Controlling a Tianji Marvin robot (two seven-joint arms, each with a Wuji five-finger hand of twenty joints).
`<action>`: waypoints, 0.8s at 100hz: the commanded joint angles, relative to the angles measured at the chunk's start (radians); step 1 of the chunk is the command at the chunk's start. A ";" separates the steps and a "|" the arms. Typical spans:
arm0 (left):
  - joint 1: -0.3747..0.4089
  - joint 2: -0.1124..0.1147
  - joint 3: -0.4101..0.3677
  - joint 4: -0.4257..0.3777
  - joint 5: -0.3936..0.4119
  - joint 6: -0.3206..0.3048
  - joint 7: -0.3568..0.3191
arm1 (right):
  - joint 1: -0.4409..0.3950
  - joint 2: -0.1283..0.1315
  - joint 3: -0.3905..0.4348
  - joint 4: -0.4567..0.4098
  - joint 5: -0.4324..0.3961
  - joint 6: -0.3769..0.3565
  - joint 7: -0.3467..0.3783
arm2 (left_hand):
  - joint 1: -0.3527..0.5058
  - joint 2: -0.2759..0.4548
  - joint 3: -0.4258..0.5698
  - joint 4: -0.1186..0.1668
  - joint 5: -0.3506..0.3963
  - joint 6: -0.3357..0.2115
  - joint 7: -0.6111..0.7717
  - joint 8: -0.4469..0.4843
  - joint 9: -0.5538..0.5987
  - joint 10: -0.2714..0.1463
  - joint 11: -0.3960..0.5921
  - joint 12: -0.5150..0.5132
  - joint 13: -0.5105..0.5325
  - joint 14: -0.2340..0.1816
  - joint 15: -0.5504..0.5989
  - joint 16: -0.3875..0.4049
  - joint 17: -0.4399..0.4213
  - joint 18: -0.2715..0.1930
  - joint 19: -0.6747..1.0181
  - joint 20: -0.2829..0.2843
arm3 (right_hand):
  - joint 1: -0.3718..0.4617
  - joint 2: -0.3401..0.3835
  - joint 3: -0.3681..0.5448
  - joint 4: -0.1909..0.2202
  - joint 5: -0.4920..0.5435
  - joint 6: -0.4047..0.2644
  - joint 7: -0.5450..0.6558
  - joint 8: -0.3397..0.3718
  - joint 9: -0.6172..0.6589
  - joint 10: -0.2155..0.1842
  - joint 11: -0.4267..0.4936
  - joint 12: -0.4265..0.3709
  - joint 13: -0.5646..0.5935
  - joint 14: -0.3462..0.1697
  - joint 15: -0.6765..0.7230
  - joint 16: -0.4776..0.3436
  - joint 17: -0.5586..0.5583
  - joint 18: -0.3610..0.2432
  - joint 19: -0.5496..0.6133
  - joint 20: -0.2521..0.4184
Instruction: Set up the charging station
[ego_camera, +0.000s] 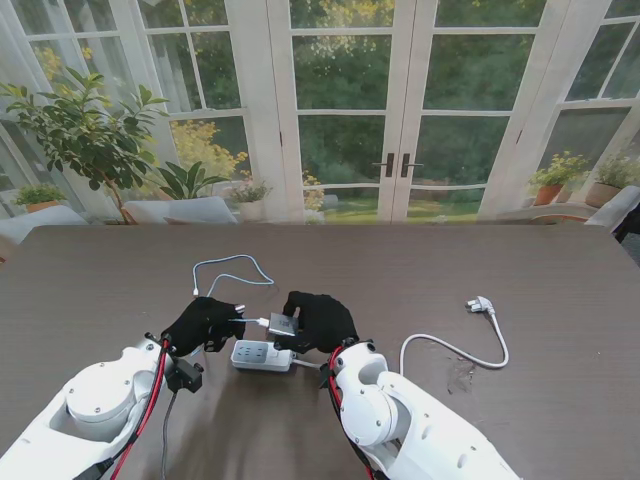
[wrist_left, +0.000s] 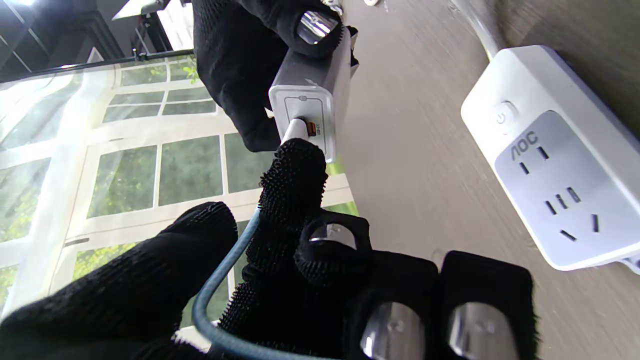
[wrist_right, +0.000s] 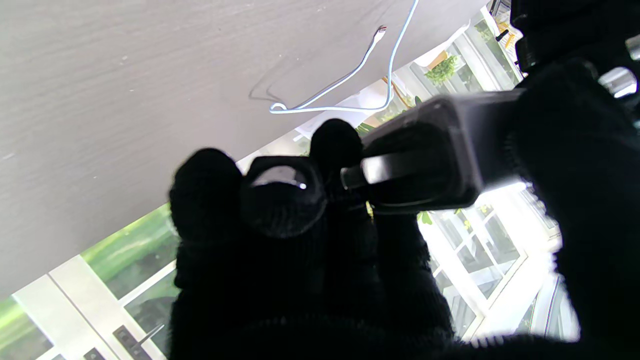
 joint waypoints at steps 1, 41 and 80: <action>-0.007 -0.003 0.005 -0.019 -0.005 -0.004 -0.024 | 0.001 -0.008 -0.006 -0.007 0.000 0.000 0.018 | -0.045 -0.014 0.035 0.008 0.084 0.036 0.036 0.020 0.054 0.002 0.130 -0.008 0.007 -0.148 0.098 0.008 0.061 -0.161 0.287 0.094 | 0.116 0.156 0.162 0.080 0.133 -0.259 0.143 0.088 -0.004 -0.065 0.037 0.010 0.015 -0.022 -0.018 -0.627 -0.008 -0.019 0.002 -0.003; -0.001 -0.014 -0.002 -0.053 -0.068 0.073 -0.014 | 0.016 -0.013 -0.017 -0.002 0.015 0.016 0.033 | -0.004 -0.199 -0.167 -0.006 0.113 0.215 0.428 0.088 0.057 0.155 0.212 -0.072 -0.037 -0.825 0.245 0.808 0.041 0.013 0.287 0.323 | 0.096 0.179 0.138 0.081 0.103 -0.226 0.111 0.057 -0.022 -0.057 0.042 -0.002 0.015 -0.018 -0.035 -0.627 -0.021 -0.016 0.010 -0.003; -0.013 -0.006 0.012 -0.048 -0.021 0.016 -0.017 | 0.021 -0.003 -0.025 -0.016 0.018 0.018 0.078 | 0.057 -0.064 -0.265 0.054 0.105 0.086 0.747 0.216 0.054 0.097 0.260 -0.086 -0.037 -0.825 0.245 0.808 0.051 -0.058 0.287 0.280 | 0.035 0.245 0.083 0.105 -0.007 -0.150 -0.015 -0.022 -0.136 -0.050 0.002 -0.072 -0.044 0.027 -0.172 -0.653 -0.142 0.042 -0.032 -0.017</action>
